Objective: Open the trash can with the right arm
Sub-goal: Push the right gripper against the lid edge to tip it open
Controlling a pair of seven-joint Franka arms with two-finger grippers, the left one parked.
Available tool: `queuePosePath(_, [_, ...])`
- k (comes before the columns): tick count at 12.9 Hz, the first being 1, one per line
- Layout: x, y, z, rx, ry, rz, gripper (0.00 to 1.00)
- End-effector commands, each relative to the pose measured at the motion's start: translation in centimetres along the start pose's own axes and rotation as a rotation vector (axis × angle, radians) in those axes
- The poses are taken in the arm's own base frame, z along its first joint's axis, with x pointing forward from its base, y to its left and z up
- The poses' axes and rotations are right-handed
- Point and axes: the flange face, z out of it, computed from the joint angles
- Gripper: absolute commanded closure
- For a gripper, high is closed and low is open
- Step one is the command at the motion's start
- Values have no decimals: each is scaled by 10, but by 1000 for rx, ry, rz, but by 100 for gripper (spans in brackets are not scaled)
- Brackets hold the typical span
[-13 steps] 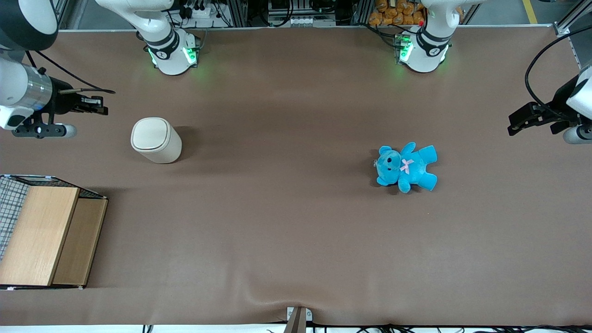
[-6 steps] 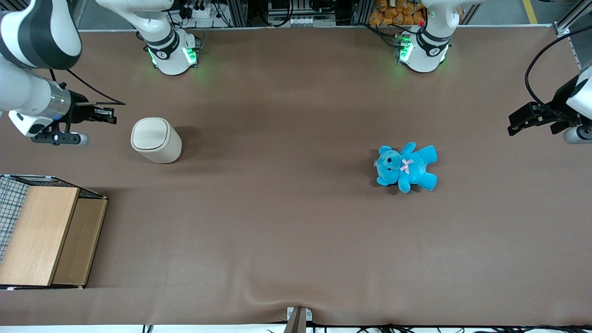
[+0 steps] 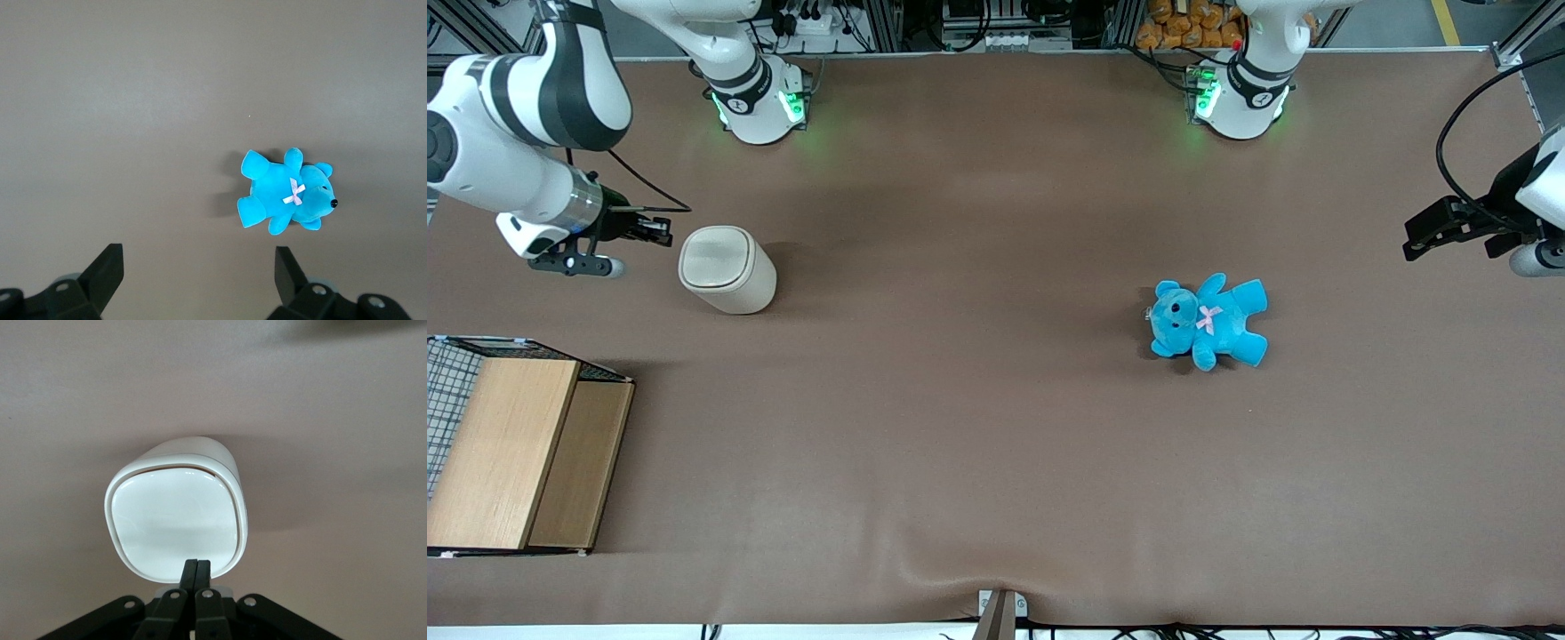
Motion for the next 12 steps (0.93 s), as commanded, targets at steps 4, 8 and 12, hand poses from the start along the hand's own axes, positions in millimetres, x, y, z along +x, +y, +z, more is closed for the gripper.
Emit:
queuePosePath(4, [-15, 11, 35, -12, 66, 1, 100])
queuePosePath(8, [-16, 16, 50, -12, 81, -1, 100])
queuePosePath(12, [-9, 19, 64, -13, 81, 6, 100])
